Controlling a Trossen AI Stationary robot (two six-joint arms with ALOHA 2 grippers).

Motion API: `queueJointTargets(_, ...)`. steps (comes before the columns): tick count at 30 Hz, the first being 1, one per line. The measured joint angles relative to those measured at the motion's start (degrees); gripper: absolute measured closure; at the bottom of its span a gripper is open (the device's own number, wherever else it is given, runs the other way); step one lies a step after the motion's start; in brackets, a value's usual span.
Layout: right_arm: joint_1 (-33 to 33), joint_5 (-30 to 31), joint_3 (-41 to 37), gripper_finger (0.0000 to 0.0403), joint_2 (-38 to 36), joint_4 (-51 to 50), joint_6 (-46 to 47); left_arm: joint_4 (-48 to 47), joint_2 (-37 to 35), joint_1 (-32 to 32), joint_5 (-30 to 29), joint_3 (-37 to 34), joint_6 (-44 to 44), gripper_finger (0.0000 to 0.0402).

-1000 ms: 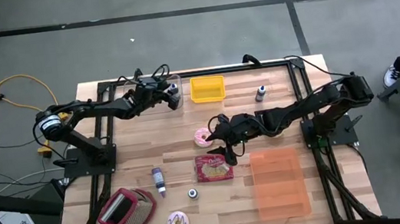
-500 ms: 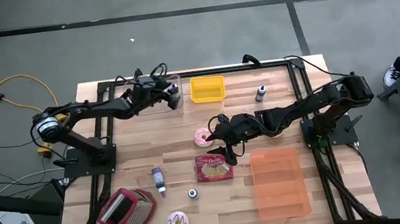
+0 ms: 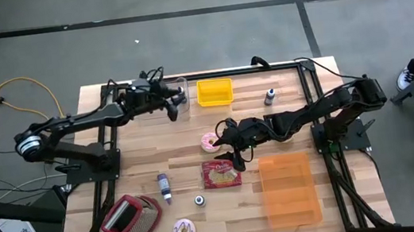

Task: Pick & Place Food Item
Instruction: Put the left blue food coloring bottle into the transparent bin

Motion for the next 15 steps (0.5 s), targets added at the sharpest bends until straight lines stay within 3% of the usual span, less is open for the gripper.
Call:
queueJointTargets(5, 0.0, 0.01, 0.0, 0.0192, 0.0, 0.0, -0.01, -0.93, -1.14, -3.96, 7.16, 0.0, 0.3, 0.0245)
queueJointTargets(15, 0.0, 1.66, 0.0, 0.0192, 0.0, -2.0, -0.01, -3.58, -3.22, -13.54, 7.79, 0.0, 2.08, 0.0245)
